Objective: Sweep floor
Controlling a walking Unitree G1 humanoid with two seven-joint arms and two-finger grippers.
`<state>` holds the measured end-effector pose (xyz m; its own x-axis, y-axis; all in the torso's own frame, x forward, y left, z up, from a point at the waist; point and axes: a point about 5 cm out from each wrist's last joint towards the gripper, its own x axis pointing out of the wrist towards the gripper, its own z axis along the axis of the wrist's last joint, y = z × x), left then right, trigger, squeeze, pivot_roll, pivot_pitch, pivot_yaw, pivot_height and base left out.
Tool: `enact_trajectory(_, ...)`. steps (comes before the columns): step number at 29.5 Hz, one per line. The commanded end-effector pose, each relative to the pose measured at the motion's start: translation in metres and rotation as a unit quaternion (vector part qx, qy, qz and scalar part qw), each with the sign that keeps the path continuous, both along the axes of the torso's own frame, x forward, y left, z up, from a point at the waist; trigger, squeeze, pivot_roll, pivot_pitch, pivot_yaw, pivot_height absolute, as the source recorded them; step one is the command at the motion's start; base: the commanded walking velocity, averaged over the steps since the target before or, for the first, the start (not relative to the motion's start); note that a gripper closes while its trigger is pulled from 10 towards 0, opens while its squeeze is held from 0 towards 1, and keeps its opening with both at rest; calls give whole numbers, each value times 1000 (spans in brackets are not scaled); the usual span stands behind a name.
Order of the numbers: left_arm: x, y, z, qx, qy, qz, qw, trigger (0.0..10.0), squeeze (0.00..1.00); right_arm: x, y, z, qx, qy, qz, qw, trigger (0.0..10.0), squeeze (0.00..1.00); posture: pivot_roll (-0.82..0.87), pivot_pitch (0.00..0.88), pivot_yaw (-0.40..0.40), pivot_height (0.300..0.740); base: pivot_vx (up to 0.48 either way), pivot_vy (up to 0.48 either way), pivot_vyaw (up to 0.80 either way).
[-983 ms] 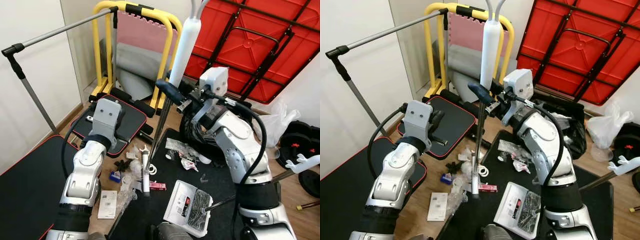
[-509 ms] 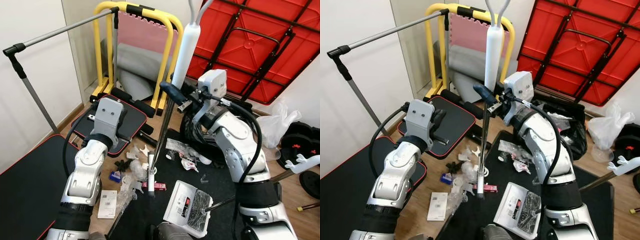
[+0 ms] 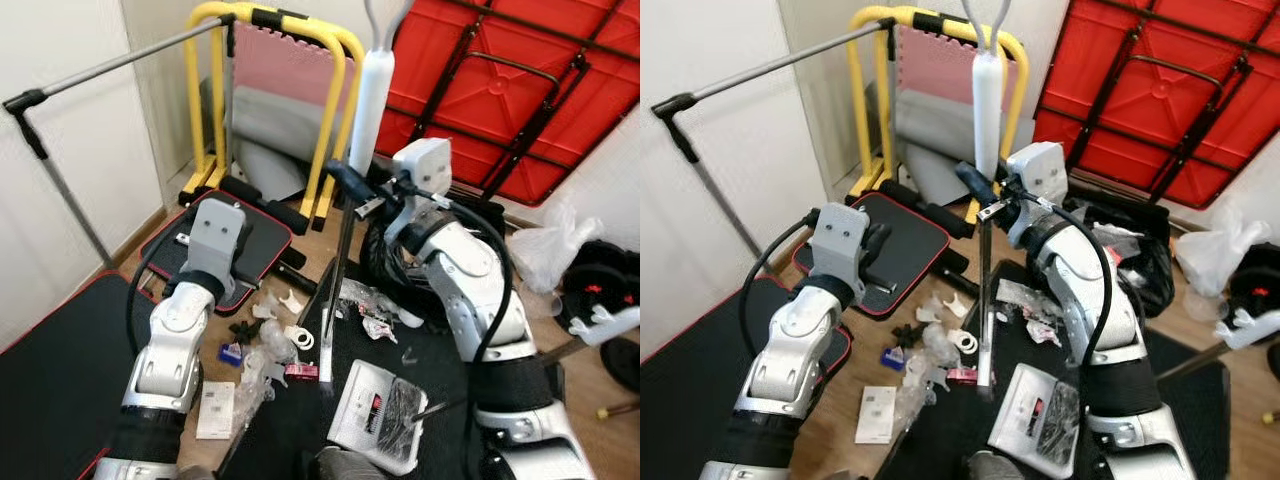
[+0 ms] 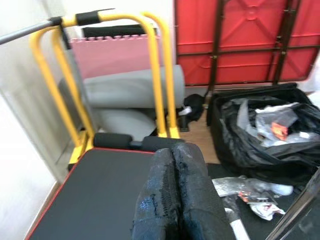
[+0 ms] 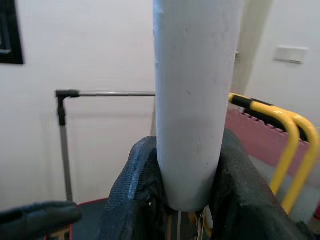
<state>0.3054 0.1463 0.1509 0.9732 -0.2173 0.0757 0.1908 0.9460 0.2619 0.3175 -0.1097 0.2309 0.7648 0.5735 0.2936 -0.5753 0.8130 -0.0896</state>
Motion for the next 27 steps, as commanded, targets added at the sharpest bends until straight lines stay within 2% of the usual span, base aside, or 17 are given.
enact_trajectory(1, 0, -6, -1, -6, 0, -7, 1000, 10000, 0, -3, -5, 14, 19, -40, -3, 999, 10000, 0, -118, 48, -170, 740, 0, 0, -800)
enact_trajectory(27, 1, -6, -1, -7, 0, -8, 1000, 10000, 0, -5, -1, 20, 49, -59, 14, 997, 10000, 0, -119, 48, -172, 740, 0, 0, -800)
